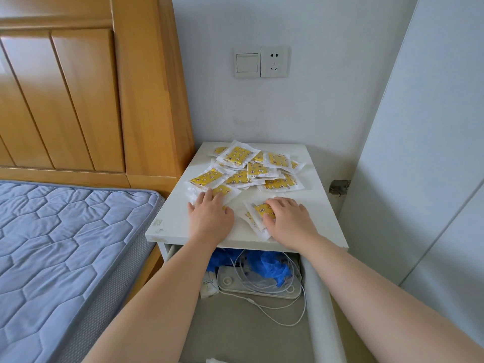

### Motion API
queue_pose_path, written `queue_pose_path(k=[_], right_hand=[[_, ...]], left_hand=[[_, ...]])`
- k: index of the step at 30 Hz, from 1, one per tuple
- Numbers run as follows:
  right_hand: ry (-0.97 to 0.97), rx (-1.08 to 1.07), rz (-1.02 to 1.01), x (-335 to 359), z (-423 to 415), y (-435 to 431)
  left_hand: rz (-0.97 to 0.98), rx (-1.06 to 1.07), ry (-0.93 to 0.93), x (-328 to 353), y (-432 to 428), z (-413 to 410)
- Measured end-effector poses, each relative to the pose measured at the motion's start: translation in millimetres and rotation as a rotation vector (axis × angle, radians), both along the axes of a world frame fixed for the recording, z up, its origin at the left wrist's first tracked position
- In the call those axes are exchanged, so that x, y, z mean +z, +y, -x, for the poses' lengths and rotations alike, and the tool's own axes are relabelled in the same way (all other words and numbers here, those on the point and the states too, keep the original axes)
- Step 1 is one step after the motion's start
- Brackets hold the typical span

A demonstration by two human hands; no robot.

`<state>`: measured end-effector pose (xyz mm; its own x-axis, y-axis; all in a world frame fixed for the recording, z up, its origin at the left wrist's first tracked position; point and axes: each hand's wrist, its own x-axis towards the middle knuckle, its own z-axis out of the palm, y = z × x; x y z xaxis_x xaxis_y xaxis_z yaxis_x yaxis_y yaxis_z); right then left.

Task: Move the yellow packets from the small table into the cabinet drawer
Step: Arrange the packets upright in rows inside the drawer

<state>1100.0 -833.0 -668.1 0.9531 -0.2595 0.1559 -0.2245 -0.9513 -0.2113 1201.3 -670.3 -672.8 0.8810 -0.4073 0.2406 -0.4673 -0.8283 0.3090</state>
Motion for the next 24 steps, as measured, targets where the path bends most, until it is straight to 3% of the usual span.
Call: queue_pose_path(k=[6,12,19,22,24], right_hand=[[-0.001,-0.030,-0.003,-3.3,0.0,4.3],[-0.024,0.194,0.025,-1.5,9.3,7.7],[-0.096,0.045,-0.096,1.2,4.6,6.0],[-0.116,0.007,-0.136,2.5,5.9,5.1],[-0.124,0.002,-0.153,2.3,5.8,5.7]], left_hand=[[0.167,-0.025,-0.037,3.9,2.0,4.1],[-0.033,-0.051,0.041,3.6,-0.7,-0.9],[0.357,-0.054,0.040,1.3,5.3,1.0],[0.507,0.085,-0.051,0.7,6.6,2.9],[0.441,0.235,-0.054,0.4,5.0,0.6]])
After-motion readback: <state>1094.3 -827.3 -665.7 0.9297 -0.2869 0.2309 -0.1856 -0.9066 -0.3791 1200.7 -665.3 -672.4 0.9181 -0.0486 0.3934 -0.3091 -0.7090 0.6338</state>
